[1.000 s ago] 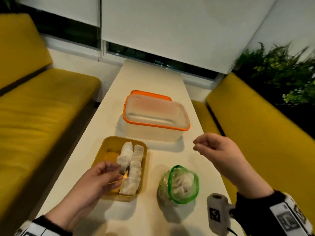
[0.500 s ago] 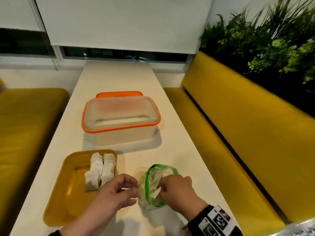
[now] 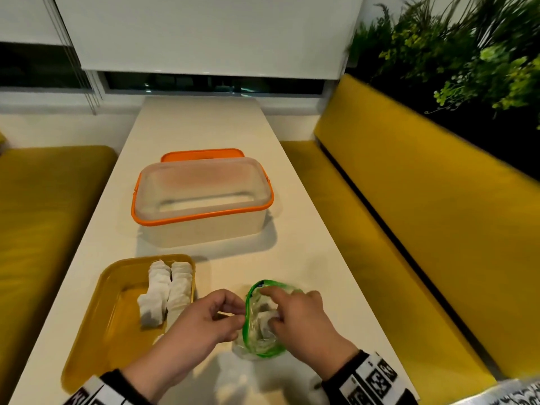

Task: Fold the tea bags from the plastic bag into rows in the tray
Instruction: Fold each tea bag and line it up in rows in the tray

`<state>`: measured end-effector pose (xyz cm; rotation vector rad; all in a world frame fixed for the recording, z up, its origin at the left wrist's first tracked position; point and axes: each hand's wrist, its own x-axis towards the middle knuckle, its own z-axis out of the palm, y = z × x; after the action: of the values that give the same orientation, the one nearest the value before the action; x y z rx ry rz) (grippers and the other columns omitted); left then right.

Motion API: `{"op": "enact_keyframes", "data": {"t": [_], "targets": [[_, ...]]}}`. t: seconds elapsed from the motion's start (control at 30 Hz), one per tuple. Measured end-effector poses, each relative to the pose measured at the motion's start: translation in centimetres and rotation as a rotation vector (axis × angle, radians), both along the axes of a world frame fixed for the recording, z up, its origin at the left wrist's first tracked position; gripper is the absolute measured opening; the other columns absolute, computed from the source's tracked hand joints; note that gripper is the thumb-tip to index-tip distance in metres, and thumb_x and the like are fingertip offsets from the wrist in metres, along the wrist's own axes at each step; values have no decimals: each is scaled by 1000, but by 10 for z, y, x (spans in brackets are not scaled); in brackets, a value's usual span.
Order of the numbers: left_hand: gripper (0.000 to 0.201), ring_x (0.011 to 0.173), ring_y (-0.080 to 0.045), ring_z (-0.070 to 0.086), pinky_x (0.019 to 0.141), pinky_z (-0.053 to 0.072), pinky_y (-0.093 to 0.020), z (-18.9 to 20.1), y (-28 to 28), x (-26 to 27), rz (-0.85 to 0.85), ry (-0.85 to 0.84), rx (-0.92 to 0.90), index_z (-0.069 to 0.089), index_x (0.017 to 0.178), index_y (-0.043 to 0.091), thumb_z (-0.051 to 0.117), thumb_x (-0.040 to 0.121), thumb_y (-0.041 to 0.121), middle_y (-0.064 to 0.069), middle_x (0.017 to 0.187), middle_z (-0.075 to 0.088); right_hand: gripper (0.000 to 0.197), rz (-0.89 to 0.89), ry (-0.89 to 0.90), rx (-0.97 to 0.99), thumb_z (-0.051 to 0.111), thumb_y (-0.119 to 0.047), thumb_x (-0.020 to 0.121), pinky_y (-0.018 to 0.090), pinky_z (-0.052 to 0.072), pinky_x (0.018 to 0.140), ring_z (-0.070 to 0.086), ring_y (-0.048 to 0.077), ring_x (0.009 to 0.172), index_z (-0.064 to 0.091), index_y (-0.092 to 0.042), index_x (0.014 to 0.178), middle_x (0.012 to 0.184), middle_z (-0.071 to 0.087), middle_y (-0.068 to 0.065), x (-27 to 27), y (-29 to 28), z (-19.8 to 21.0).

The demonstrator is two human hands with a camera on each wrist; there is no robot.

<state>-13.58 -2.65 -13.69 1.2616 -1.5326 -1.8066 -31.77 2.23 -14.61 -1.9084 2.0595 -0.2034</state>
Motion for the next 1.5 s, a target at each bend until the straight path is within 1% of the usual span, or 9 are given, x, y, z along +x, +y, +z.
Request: {"op": "enact_keyframes", "data": {"t": [0.17,0.33,0.5,0.73,0.87,0.97,1.1,1.33,1.5], "targets": [[15,72,-14,59,68,53,-26,-2,-2,-4,-8,5,-29,67,89,10,71,74,7,-3,88,68,22,115,209,5,50,-23,84,37,23,81,53,28,101,62,-23,102,102,65,2,9,-12,2],[14,77,-14,61,73,54,-30,-6,-6,-4,8,17,-33,69,84,17,71,76,6,-1,88,69,34,121,255,32,52,-24,84,41,30,88,52,30,108,52,-20,118,119,51,5,12,-13,-3],[24,76,-14,60,69,53,-27,-4,-1,-8,15,11,-40,67,88,13,67,64,17,-3,90,67,23,181,337,61,50,-17,86,42,27,89,53,29,105,57,-17,109,110,61,6,18,-16,-6],[15,79,-14,60,70,54,-25,-3,0,-6,25,-7,-72,65,91,10,64,83,-2,-4,93,66,18,177,181,-88,59,-25,71,37,23,73,58,29,89,65,-24,88,92,63,0,3,-7,-8],[15,79,-15,60,72,55,-28,-3,2,-8,9,-28,-81,66,91,12,66,82,0,-5,96,67,23,207,193,-76,54,-22,79,39,23,76,54,32,98,64,-20,100,103,63,4,2,-6,-17],[14,78,-14,60,72,54,-28,-1,5,-10,0,-33,-86,66,91,12,65,82,0,-6,97,67,15,220,221,-84,63,-23,68,35,22,72,58,23,82,67,-25,83,83,65,-3,4,-10,-11],[14,74,-14,60,76,54,-35,-1,7,-10,-13,-60,-116,66,90,14,66,82,2,-1,94,66,18,152,116,-154,65,-31,47,28,27,59,58,13,61,63,-32,65,65,57,-12,3,-6,-14],[18,64,-11,60,71,54,-28,-11,7,-13,-69,-311,-243,68,98,28,69,82,19,5,74,66,29,85,-189,-196,51,-20,72,33,24,79,43,18,117,64,-27,97,127,57,-12,-6,5,-21],[30,73,-8,60,73,51,-22,-10,6,-12,-148,-424,-294,63,111,28,68,82,27,16,91,61,2,-174,-634,-200,58,-26,83,21,40,73,54,-2,80,58,-26,81,81,62,-16,-10,8,-17]]}}
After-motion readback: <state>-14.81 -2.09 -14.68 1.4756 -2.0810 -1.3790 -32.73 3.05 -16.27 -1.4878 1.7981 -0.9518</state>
